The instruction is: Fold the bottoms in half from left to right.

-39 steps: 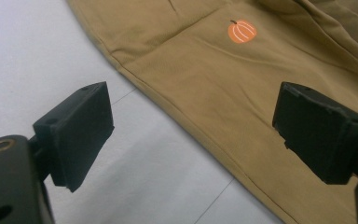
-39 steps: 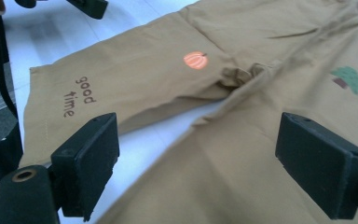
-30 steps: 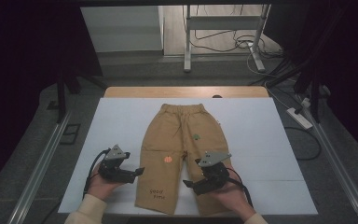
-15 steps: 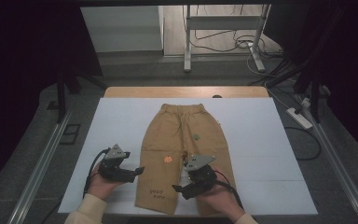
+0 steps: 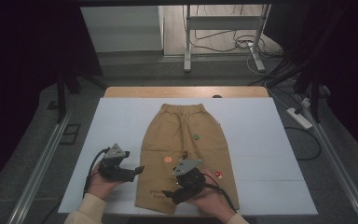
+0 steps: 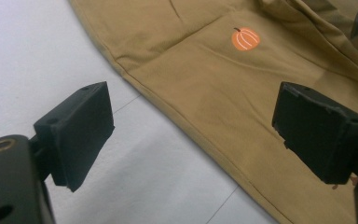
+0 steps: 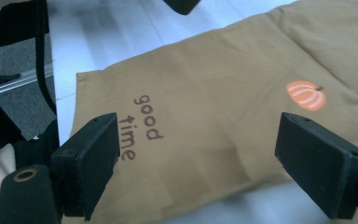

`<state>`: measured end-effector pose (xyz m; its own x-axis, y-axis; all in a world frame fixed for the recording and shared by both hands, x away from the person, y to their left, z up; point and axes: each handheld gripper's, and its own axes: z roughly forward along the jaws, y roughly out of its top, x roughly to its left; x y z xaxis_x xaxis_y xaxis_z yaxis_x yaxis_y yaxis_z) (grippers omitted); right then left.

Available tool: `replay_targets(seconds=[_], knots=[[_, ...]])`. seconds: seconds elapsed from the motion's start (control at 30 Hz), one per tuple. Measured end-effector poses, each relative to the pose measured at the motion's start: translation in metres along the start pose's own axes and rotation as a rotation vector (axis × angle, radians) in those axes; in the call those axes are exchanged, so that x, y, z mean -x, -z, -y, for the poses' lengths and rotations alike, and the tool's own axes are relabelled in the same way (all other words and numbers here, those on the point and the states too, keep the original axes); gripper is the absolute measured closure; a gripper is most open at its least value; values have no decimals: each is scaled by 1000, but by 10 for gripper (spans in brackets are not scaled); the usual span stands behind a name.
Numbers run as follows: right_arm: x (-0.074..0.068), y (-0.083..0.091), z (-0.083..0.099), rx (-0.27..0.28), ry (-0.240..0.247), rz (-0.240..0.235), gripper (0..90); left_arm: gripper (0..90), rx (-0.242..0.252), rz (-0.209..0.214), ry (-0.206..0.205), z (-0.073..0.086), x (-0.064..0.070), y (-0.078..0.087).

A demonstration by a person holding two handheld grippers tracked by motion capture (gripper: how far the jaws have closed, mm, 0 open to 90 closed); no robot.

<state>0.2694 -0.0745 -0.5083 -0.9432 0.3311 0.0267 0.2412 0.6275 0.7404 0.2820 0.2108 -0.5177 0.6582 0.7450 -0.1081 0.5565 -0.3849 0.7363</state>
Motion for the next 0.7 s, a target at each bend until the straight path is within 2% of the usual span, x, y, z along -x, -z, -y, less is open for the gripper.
replay_targets(seconds=[0.7], knots=[[-29,-35,-16,-39,72,-83,143,126,7,-9,16,1,-4,2]])
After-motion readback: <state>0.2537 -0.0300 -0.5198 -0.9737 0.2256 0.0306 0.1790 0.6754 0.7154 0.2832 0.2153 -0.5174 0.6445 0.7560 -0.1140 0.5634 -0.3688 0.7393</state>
